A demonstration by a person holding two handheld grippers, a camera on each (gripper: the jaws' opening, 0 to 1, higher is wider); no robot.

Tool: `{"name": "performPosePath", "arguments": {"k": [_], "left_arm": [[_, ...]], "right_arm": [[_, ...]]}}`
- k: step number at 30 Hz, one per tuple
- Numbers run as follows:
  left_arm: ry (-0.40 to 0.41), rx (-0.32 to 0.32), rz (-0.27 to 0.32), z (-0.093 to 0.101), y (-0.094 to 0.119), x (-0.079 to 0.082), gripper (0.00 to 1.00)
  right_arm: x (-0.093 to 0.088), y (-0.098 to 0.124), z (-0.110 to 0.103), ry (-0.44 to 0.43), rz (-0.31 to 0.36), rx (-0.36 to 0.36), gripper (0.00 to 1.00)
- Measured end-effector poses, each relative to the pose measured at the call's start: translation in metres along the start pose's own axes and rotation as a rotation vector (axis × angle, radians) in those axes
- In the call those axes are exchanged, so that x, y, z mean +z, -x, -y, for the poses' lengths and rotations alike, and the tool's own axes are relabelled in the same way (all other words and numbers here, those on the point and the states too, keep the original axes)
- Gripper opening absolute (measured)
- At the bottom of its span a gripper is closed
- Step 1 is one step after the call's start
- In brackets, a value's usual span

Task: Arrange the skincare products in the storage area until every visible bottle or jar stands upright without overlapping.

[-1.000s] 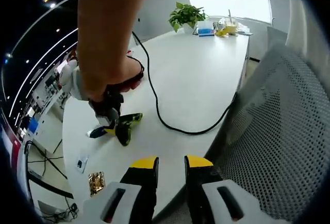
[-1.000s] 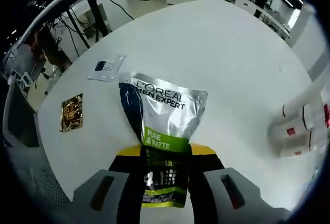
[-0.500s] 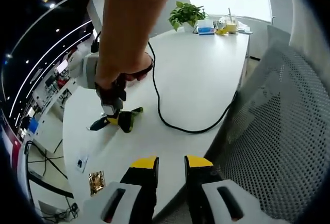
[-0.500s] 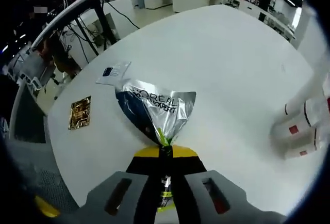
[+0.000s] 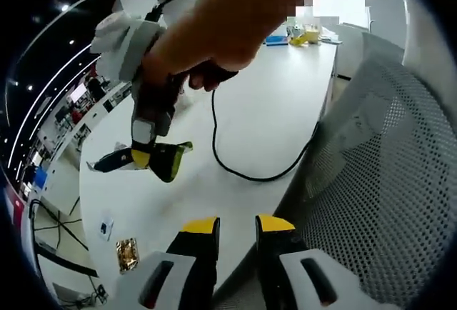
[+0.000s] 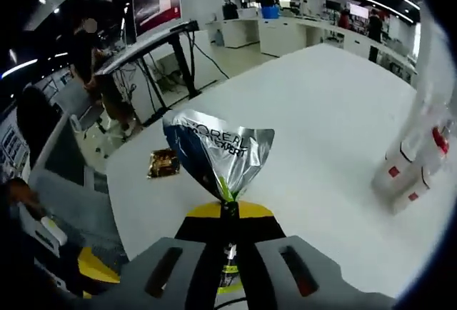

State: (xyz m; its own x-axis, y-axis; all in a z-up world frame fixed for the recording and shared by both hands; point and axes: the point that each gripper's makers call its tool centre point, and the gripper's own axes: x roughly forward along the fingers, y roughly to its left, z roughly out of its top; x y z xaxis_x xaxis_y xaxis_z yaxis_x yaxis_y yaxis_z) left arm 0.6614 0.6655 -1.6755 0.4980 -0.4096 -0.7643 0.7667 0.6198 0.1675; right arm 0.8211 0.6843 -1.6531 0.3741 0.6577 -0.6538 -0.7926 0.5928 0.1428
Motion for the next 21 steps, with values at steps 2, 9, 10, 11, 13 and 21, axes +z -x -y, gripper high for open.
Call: {"name": "performPosePath", "arguments": {"k": [2,9,10,11,13,21], "left_arm": [[-0.004,-0.009,-0.005,0.002,-0.001,-0.001,0.2],[-0.003,-0.048,0.006,0.01,0.001,0.001,0.2],[-0.002,-0.052,0.011,0.01,0.001,0.002,0.2],[0.005,-0.057,0.017,0.01,0.002,0.004,0.2],[0.024,-0.064,0.03,0.01,0.004,0.007,0.2],[0.086,-0.098,0.111,0.012,0.01,0.022,0.21]], "right_arm": [[-0.004,0.012,-0.004,0.049,0.004,-0.022,0.02],[0.004,0.05,-0.022,0.049,0.115,-0.047,0.03],[0.005,0.054,-0.023,0.045,0.128,-0.049,0.03],[0.007,0.058,-0.025,0.041,0.143,-0.051,0.03],[0.01,0.069,-0.027,0.022,0.182,-0.058,0.03],[0.002,0.103,-0.035,-0.03,0.241,-0.08,0.03]]}}
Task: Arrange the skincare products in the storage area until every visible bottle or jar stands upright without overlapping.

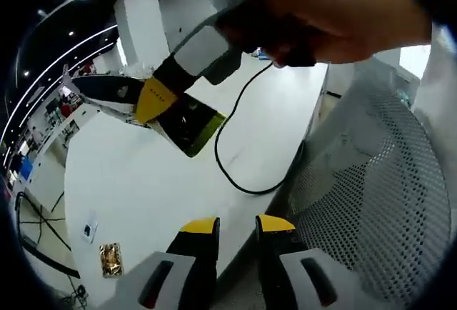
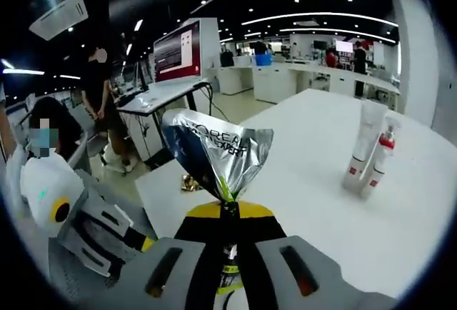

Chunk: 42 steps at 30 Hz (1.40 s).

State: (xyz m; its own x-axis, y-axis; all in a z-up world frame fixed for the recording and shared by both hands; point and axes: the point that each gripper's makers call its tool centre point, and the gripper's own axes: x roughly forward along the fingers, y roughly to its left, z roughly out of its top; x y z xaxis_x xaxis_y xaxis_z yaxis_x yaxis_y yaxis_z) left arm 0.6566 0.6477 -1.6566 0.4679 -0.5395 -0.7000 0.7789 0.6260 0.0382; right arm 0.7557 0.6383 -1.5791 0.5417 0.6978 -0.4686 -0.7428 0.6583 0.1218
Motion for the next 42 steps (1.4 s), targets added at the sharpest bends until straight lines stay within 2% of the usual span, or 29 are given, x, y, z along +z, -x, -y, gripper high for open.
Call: {"name": "performPosePath", "arguments": {"k": [5,7,11,15,18,22,27,31,33,37,42], "left_arm": [[0.04,-0.033,0.052,0.003,0.006,0.01,0.21],[0.068,-0.052,0.098,0.004,0.011,0.018,0.21],[0.097,-0.069,0.15,0.002,0.019,0.026,0.22],[0.188,-0.092,0.234,-0.005,0.03,0.04,0.22],[0.258,-0.139,0.271,-0.004,0.036,0.047,0.24],[0.303,-0.165,0.301,-0.007,0.041,0.052,0.26],[0.369,-0.245,0.386,0.002,0.051,0.064,0.31],[0.384,-0.27,0.428,0.004,0.058,0.069,0.34],[0.42,-0.286,0.453,0.003,0.061,0.074,0.36],[0.472,-0.302,0.478,0.0,0.063,0.077,0.38],[0.498,-0.286,0.468,-0.003,0.059,0.077,0.38]], "right_arm": [[-0.007,0.014,-0.002,-0.014,0.028,-0.026,0.03],[-0.01,0.017,-0.002,-0.02,0.034,-0.04,0.04],[-0.011,0.022,-0.006,-0.038,0.042,-0.052,0.04],[-0.006,0.025,-0.015,-0.01,0.058,-0.042,0.04],[-0.002,0.025,-0.019,-0.003,0.078,-0.036,0.04],[-0.005,0.026,-0.019,0.025,0.064,-0.062,0.04],[-0.01,0.029,-0.019,0.029,0.057,-0.08,0.04],[-0.014,0.03,-0.022,0.045,0.054,-0.081,0.04],[-0.018,0.031,-0.022,0.044,0.044,-0.089,0.04],[-0.023,0.032,-0.025,0.059,0.041,-0.102,0.04],[-0.024,0.031,-0.026,0.112,0.042,-0.118,0.04]]}}
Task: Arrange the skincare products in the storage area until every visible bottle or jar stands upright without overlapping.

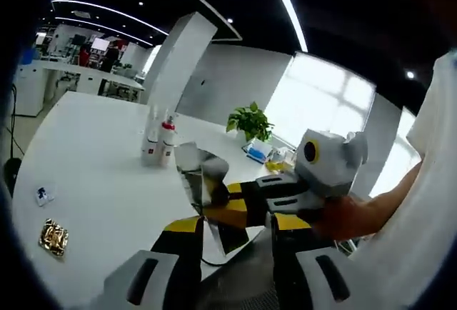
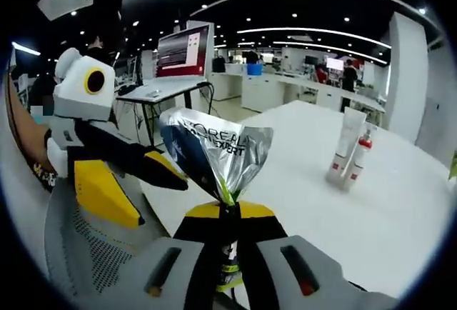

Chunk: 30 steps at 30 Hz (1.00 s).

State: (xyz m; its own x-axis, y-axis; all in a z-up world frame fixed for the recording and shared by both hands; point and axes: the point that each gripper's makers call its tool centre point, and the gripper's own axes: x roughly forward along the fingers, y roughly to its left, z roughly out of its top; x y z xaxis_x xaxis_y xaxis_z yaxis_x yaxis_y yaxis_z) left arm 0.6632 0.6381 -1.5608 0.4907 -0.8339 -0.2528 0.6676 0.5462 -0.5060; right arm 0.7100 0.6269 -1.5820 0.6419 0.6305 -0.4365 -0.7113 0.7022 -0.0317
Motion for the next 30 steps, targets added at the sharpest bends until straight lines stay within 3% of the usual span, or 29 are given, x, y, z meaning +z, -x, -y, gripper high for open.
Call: {"name": "performPosePath", "arguments": {"k": [8,15,23,30], "left_arm": [[-0.023,0.004,-0.018,0.002,-0.002,-0.005,0.38],[-0.016,0.026,-0.009,-0.003,-0.001,-0.003,0.38],[-0.029,0.05,-0.024,-0.005,-0.003,-0.007,0.38],[0.023,0.063,0.043,-0.012,0.003,0.007,0.35]], "right_arm": [[-0.005,-0.002,0.007,0.04,-0.015,-0.033,0.04],[-0.004,-0.004,-0.006,0.101,-0.018,0.001,0.04],[-0.005,-0.004,-0.003,0.097,-0.024,0.0,0.04],[-0.009,-0.005,-0.008,0.136,-0.043,0.012,0.04]]}}
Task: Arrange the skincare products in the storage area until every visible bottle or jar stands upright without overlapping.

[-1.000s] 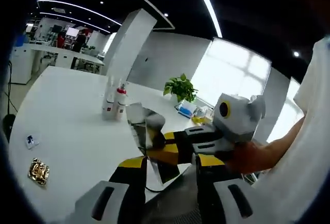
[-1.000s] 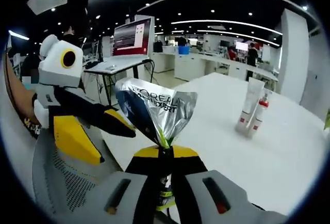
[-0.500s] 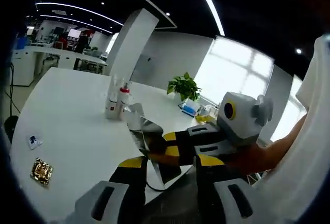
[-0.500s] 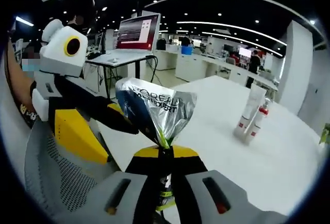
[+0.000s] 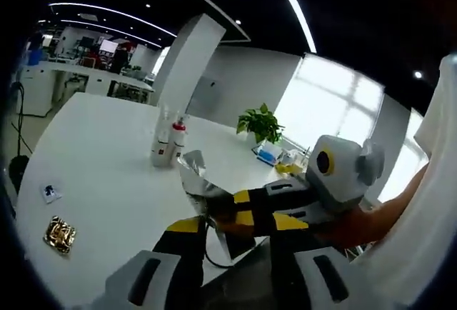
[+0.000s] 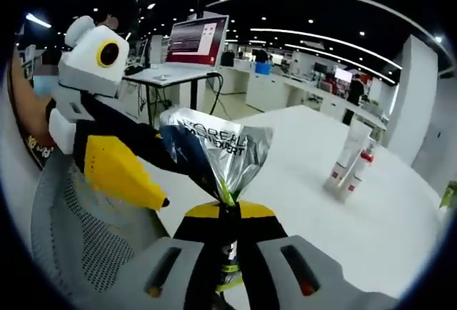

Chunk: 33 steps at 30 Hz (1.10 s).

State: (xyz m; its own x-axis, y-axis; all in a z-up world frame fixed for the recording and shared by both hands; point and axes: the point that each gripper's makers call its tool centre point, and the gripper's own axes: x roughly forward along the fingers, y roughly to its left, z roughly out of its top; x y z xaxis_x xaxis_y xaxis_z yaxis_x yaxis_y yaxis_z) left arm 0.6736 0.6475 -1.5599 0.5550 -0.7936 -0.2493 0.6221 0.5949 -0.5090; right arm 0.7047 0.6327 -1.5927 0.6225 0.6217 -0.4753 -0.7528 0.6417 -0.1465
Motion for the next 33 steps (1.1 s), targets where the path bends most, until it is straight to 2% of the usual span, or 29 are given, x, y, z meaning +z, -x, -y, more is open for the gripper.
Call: {"name": "performPosePath", "arguments": {"k": [2,8,14,18,23,25,29,33], "left_arm": [[0.015,0.018,0.033,-0.005,0.003,0.007,0.34],[0.038,0.033,0.046,-0.009,0.007,0.011,0.26],[0.059,0.067,0.071,-0.018,0.011,0.017,0.14],[0.005,0.078,0.064,-0.016,0.011,0.015,0.09],[-0.023,0.078,0.048,-0.018,0.012,0.014,0.06],[-0.039,0.081,0.043,-0.017,0.012,0.013,0.05],[-0.044,0.078,0.033,-0.017,0.012,0.011,0.03],[-0.046,0.074,0.027,-0.017,0.012,0.01,0.02]], "right_arm": [[-0.002,-0.002,-0.007,0.015,-0.013,0.022,0.04],[0.0,-0.002,-0.009,0.047,-0.016,0.019,0.05],[0.005,-0.003,-0.016,0.093,0.001,0.031,0.05],[0.003,-0.004,-0.018,0.097,-0.006,0.037,0.06],[0.001,-0.005,-0.02,0.055,-0.008,0.077,0.09],[0.0,-0.005,-0.021,0.002,-0.011,0.098,0.11],[-0.002,-0.005,-0.018,-0.028,-0.014,0.105,0.15],[-0.003,-0.005,-0.021,-0.07,-0.016,0.144,0.2]]}}
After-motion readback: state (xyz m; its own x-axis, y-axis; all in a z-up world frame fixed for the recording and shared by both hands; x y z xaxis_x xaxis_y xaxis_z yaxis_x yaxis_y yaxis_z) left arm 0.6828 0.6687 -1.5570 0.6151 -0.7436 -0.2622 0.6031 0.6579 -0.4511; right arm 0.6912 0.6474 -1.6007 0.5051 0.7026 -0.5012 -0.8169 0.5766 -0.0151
